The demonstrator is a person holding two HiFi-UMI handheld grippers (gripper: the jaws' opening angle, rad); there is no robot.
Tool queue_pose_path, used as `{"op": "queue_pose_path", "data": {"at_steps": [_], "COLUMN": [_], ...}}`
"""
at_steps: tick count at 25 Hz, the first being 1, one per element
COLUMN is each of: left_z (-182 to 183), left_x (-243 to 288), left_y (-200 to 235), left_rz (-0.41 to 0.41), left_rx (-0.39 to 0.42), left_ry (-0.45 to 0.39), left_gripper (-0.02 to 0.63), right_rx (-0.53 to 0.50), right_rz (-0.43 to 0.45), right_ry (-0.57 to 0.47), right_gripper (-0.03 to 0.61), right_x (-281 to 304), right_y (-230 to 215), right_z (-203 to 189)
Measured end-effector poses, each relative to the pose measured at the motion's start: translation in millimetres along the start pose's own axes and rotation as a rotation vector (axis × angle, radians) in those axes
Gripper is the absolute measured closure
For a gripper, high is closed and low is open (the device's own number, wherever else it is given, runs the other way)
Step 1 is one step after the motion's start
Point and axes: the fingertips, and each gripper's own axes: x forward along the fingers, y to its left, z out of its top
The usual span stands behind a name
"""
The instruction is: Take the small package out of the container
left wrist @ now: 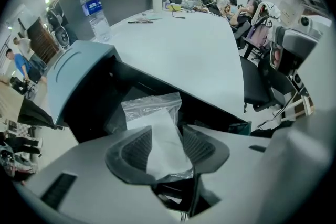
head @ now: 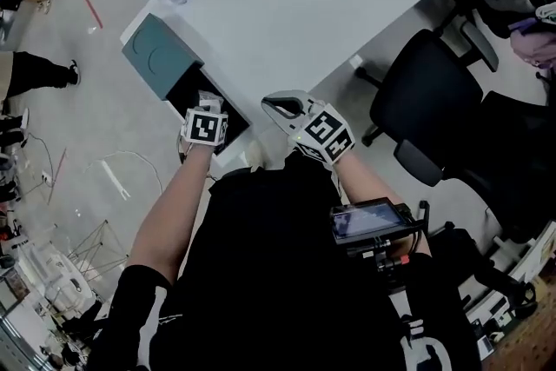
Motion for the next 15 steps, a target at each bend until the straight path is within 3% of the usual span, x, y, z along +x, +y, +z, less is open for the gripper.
{"op": "queue_pose_path", "data": {"at_steps": [5,15], "left_z": [-0.4,0.0], "left_x": [0.8,-13.5], "left_y": [-4.1,2.9], "left_rz": [-0.003,0.056], "left_rx": [0.004,-0.009], "left_ry": [0.040,0.031], "left_gripper": [0.450,0.555], "right_rx": [0.012,-0.005], "right_rz": [0.004,0.031], "right_ry": [-0.004,0.002], "right_gripper": [0.552,0.552], "right_x": [-3.5,-5.9], "right_y": [-5.2,-12.3], "right_z": [-2.5,0.5]}}
